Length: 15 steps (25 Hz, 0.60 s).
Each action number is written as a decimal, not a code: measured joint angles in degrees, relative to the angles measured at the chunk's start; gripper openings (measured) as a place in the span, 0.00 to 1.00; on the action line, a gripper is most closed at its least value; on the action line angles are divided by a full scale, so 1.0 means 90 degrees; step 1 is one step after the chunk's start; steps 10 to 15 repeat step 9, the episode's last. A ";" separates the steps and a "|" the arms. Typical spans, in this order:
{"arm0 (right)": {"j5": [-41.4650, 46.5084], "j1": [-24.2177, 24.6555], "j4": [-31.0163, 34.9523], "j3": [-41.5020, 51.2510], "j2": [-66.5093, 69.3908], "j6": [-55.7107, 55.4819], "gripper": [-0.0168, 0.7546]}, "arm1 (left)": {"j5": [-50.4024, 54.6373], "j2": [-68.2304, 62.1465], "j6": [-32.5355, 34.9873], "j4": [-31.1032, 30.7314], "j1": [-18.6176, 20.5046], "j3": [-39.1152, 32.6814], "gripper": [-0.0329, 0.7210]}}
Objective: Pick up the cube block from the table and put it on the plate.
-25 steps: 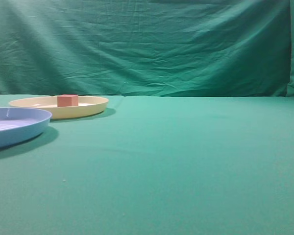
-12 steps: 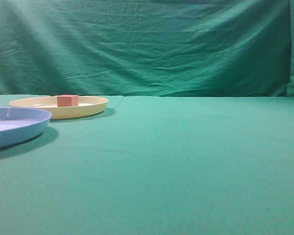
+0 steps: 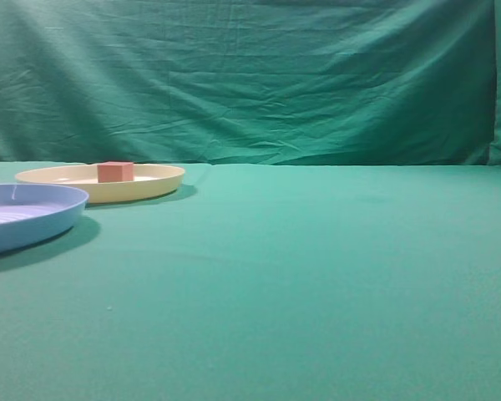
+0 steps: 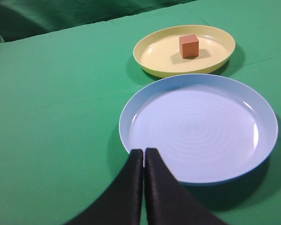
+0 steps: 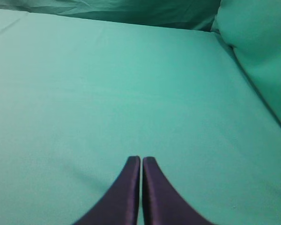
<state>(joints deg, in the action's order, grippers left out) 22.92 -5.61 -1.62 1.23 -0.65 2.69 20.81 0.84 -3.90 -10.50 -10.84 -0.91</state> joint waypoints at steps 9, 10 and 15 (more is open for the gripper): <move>-0.0039 0.0000 -0.0043 0.0014 0.0000 -0.0089 0.02 | 0.0000 0.0000 0.0000 0.0000 0.0000 0.0000 0.04; -0.0039 0.0000 -0.0043 0.0014 0.0000 -0.0089 0.02 | 0.0000 0.0000 0.0000 0.0000 0.0000 0.0000 0.04; -0.0039 0.0000 -0.0043 0.0014 0.0000 -0.0089 0.02 | 0.0000 0.0000 0.0000 0.0000 0.0000 0.0000 0.04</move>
